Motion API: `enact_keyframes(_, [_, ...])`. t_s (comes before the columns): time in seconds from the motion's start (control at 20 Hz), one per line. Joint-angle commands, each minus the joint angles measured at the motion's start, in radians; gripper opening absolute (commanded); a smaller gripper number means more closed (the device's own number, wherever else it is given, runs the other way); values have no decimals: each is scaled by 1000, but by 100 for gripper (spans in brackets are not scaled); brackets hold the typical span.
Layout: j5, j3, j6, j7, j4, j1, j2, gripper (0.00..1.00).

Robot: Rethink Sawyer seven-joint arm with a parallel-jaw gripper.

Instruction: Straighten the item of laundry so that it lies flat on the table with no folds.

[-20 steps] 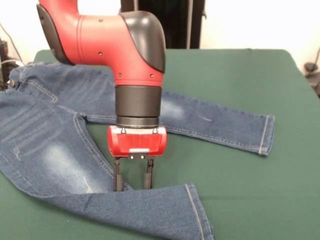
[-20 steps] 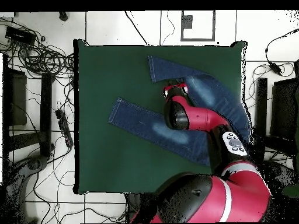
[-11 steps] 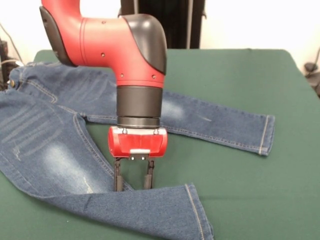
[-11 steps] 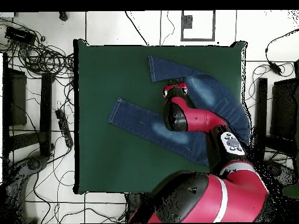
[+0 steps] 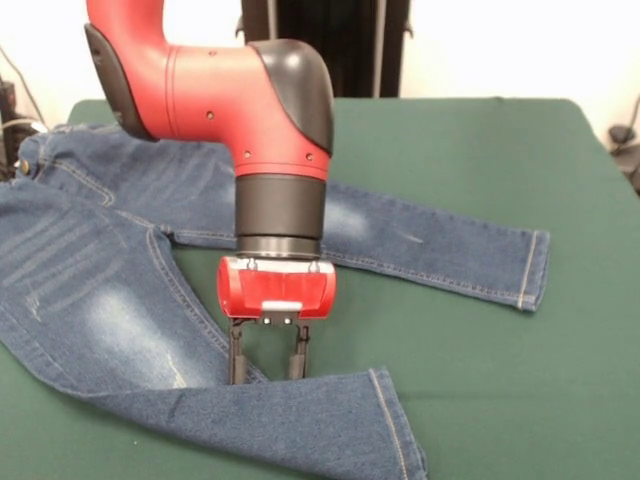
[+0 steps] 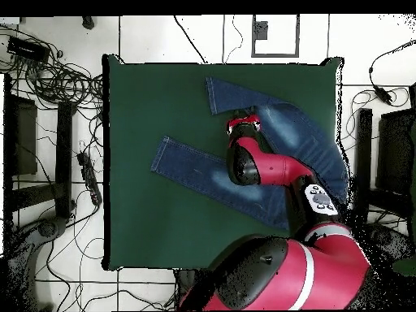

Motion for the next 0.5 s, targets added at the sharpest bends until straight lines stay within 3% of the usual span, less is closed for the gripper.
enact_keyframes(0.05, [118, 76, -14, 177, -195, 93, 131, 100])
enact_keyframes(0.2, [196, 23, 20, 162, -243, 131, 151, 100])
enact_keyframes(0.4, [378, -96, 119, 145, -333, 210, 206, 100])
enact_keyframes(0.5, [418, -123, 134, 134, -355, 225, 220, 100])
